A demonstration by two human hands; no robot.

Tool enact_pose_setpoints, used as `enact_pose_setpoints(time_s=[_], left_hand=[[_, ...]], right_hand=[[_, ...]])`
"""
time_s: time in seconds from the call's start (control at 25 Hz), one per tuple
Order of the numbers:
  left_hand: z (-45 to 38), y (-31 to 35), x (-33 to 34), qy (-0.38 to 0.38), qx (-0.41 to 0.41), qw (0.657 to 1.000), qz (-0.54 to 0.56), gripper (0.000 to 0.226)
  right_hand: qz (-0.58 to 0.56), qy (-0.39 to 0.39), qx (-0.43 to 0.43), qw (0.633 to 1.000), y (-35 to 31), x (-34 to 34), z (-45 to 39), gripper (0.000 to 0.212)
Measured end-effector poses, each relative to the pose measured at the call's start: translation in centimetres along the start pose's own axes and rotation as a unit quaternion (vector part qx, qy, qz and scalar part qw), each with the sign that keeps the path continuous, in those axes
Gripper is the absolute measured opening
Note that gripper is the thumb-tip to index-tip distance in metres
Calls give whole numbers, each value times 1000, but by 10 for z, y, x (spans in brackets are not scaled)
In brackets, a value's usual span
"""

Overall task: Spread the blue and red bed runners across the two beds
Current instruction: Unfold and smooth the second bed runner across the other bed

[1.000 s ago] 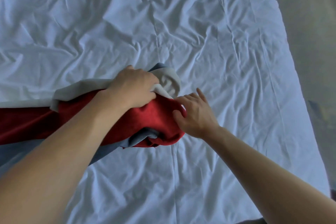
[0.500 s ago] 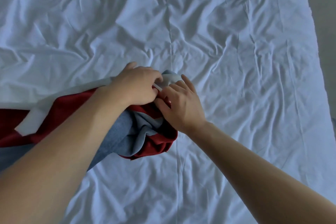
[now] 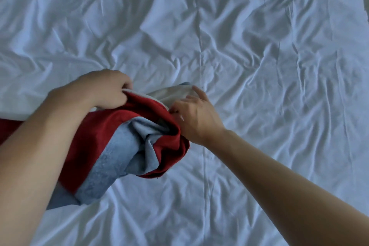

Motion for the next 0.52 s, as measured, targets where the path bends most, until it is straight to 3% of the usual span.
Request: enact_pose_setpoints(time_s=[0.12, 0.2, 0.28, 0.4, 0.52], left_hand=[[-7, 58, 9, 16, 57, 993, 99, 26], [-10, 84, 25, -14, 85, 996, 27, 22], [-9, 86, 32, -34, 100, 994, -29, 7], [-8, 58, 3, 36, 91, 995, 16, 13], [0, 3, -37, 120, 14, 991, 53, 17]], right_hand=[[-15, 51, 22, 998, -6, -5, -10, 30], [-22, 77, 25, 997, 3, -11, -8, 33], [-27, 45, 19, 998, 13, -9, 0, 27], [-31, -16, 19, 999, 13, -1, 16, 31], [-40, -8, 27, 999, 3, 2, 14, 21]])
Point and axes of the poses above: each hand's wrist, its own z-axis away from the middle knuckle, its own x-axis out of the palm, y = z × x, the point moved 6 cm from there along -z, towards the middle knuckle, and after that the axes turned 13 degrees about y, right-handed, at the moved point
